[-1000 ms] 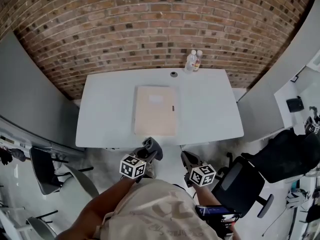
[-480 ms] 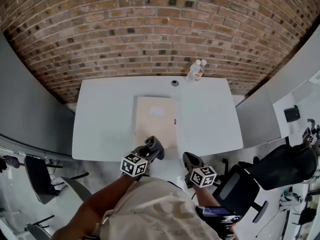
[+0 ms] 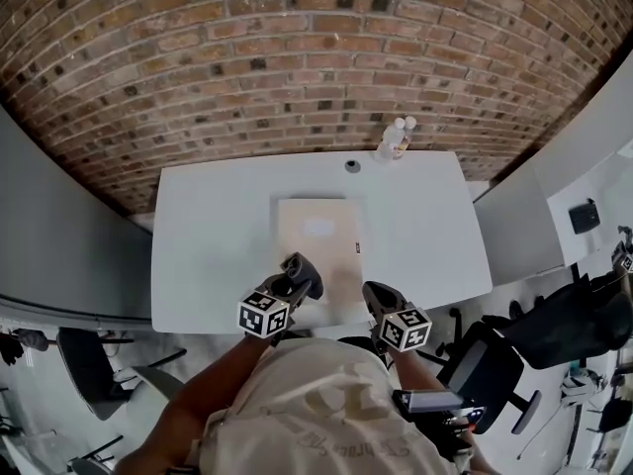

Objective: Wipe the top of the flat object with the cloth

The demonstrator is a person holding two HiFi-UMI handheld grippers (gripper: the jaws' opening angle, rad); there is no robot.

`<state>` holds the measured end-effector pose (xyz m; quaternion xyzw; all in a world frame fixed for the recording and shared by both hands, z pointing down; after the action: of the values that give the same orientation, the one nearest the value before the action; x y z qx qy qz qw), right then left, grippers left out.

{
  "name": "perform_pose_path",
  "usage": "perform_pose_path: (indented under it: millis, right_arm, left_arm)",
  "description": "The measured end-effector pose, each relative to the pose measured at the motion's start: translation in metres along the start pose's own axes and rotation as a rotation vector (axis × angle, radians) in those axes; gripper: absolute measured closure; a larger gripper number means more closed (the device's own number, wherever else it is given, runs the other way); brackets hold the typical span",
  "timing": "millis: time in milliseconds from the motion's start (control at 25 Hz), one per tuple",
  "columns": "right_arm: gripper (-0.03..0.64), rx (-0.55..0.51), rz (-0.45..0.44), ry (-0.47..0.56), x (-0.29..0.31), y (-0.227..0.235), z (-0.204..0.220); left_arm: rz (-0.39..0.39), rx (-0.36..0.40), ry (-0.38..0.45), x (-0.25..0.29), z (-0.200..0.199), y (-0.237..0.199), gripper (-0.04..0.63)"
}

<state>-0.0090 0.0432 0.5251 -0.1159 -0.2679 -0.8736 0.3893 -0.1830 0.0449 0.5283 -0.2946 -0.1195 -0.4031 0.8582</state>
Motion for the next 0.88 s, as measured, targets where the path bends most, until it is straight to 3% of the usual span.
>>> perform_pose_path:
  millis: [480,880]
  right_arm:
    - [0.595,0.028,-0.065,-0.050,0.034,0.036,-0.015]
    - [0.595,0.037,-0.126,-0.067,0.064,0.070,-0.030]
  left_arm:
    - [-0.093,-0.056,-0.029,0.017,-0.015,-0.012,0.485]
    - [-0.149,-0.058,-0.044,0.048,-0.044,-0.011,0.485]
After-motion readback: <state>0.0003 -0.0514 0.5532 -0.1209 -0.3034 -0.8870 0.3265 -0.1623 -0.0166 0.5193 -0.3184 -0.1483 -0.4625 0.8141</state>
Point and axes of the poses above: the fingertips, and each gripper's own axes: x forward along the fingers, y to its right, z out of its underside, the point moved 2 cm from there along -x, backward along the fingers, and after that the axes turned 1 degree about -z, right-handed, at the moved point
